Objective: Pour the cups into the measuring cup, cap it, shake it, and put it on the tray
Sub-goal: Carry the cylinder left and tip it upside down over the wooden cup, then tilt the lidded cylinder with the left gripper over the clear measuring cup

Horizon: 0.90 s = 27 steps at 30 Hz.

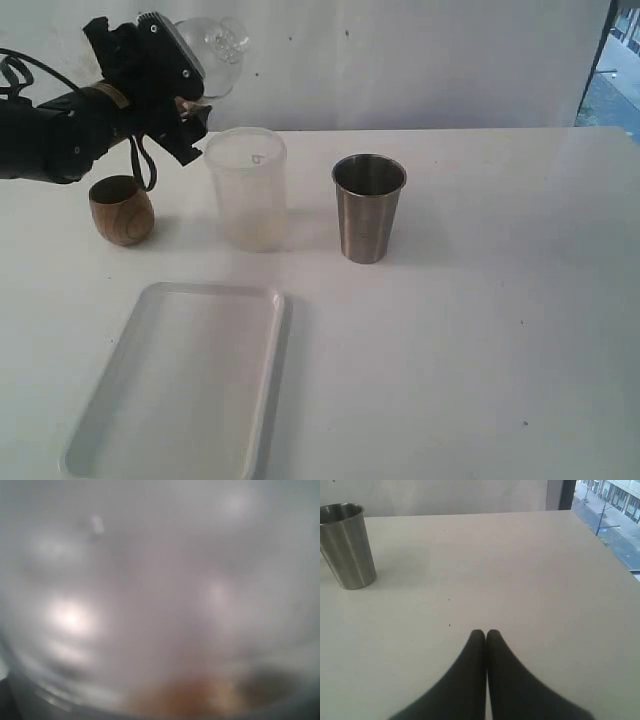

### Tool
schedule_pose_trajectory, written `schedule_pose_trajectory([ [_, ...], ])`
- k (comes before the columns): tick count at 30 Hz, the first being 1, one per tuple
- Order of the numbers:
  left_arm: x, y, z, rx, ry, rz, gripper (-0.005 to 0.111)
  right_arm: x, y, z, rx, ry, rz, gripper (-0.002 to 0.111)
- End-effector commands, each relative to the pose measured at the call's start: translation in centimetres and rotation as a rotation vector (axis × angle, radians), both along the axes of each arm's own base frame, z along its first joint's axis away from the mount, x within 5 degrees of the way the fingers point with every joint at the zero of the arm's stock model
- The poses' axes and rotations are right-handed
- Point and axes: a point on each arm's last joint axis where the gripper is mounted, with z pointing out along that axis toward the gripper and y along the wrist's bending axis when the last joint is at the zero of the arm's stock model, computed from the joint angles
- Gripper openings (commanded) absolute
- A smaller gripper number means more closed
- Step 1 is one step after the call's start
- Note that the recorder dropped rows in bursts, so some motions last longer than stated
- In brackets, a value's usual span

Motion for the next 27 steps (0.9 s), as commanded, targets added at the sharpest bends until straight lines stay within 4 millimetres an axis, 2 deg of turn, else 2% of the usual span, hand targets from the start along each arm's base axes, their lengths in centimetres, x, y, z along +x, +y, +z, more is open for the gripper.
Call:
schedule_pose_trajectory([
  [1,0.2,0.1,1.8,0.03,-0.118,-0.004,0.0,0.0,0.0,0.0,-0.004,-0.007,-0.003,0.0],
  [7,0.3,0.2,1.9,0.158,-0.155,-0.018,0.0,0.0,0.0,0.0,-0.004,-0.007,-0.003,0.0],
  [15,1.1,2.9,1.8,0.152,-0.144,0.051,0.0,0.0,0.0,0.0,-0.004,-0.007,-0.003,0.0],
  [19,1.2,3.4,1.8,0.172,-0.149,0.055,0.0,0.0,0.0,0.0,-0.004,-0.007,-0.003,0.0],
  [23,1.3,3.2,1.4,0.308,-0.182,0.015,0.0,0.0,0.0,0.0,-0.004,-0.007,-0.003,0.0],
  [27,1.5,2.9,0.1,0.442,-0.196,-0.033,0.0,0.0,0.0,0.0,-0.004,-0.007,-0.003,0.0],
])
